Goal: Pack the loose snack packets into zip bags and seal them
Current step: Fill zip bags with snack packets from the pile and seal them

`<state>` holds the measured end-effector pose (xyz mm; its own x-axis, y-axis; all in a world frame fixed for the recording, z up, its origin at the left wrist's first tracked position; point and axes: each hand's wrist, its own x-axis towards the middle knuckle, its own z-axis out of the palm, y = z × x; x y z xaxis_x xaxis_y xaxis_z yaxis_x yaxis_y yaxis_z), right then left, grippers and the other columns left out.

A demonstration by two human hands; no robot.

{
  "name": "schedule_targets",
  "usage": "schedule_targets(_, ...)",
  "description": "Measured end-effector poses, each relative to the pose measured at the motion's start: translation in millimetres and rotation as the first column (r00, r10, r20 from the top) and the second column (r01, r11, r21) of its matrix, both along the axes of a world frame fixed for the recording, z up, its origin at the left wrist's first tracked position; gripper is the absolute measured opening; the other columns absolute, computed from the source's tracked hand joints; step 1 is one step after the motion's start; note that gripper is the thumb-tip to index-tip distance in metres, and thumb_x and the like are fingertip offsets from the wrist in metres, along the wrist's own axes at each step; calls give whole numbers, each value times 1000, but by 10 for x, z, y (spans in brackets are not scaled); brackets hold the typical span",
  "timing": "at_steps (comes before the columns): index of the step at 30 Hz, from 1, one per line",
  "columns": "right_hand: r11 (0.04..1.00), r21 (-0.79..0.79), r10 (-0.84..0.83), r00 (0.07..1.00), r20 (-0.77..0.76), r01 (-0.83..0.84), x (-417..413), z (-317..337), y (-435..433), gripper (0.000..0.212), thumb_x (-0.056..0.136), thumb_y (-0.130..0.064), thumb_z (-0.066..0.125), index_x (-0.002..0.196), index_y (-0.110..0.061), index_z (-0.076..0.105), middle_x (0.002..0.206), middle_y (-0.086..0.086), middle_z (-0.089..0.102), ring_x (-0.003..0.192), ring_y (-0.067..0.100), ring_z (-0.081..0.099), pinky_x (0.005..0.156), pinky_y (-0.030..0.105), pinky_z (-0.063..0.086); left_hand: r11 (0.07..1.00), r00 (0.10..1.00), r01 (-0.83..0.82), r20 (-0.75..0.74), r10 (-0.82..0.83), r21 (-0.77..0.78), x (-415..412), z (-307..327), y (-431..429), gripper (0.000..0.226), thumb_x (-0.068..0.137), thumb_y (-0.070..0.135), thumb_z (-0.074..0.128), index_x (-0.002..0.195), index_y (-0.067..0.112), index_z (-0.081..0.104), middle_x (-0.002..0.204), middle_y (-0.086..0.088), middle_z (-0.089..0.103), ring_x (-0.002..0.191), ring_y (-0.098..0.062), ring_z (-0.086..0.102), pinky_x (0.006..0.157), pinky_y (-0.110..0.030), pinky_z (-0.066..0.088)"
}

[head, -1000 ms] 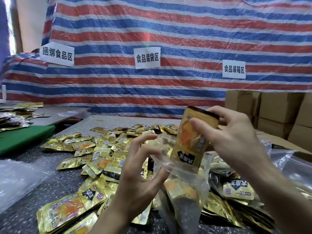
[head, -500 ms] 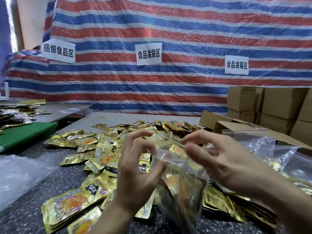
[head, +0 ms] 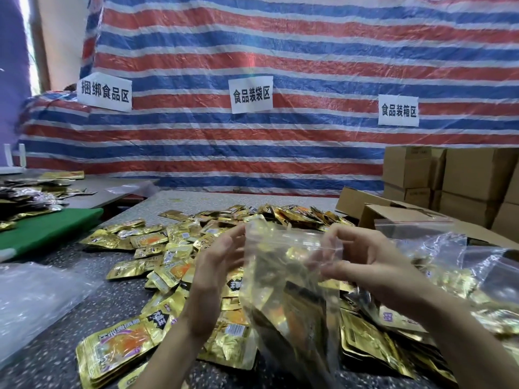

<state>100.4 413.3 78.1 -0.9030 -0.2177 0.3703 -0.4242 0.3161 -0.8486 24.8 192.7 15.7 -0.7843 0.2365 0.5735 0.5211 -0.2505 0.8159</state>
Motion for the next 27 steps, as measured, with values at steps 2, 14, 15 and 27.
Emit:
schedule_targets(2, 999, -39, -11, 1000, -14, 10, -118, -29, -18, 14, 86, 10, 63, 85, 0, 53, 89, 15, 72, 94, 38, 69, 88, 56, 57, 997, 996, 31, 81, -36, 67, -10, 8, 12, 50, 91, 49, 44, 124, 18, 65, 111, -5, 74, 104, -22, 69, 87, -38, 46)
schedule_targets(14, 986, -149, 49, 988, -149, -71, -109, -227, 136, 33, 64, -34, 78, 93, -21, 68, 106, 8, 72, 102, 25, 70, 81, 40, 61, 940, 997, -36, 81, 9, 340, -41, 30, 31, 19, 64, 30, 79, 79, 18, 81, 79, -5, 75, 69, -12, 69, 63, -18, 56)
schedule_targets(15, 986, -156, 38, 983, -178, -66, -105, -218, 142, 33, 63, -33, 81, 89, -19, 68, 103, 9, 70, 98, 24, 70, 79, 37, 60, 942, 998, -42, 67, 21, 333, -56, 17, 30, 26, 61, 35, 85, 81, 18, 81, 79, -6, 76, 69, -12, 70, 63, -18, 56)
schedule_targets(27, 956, -156, -277, 941, -195, 248, -81, -304, 218, 27, 63, -22, 83, 85, -6, 76, 81, 7, 77, 71, 21, 75, 61, 24, 59, 938, 963, -261, -12, 271, 227, -149, -48, -36, 13, 71, 34, 75, 79, 26, 80, 71, -5, 74, 62, -13, 69, 63, -19, 57)
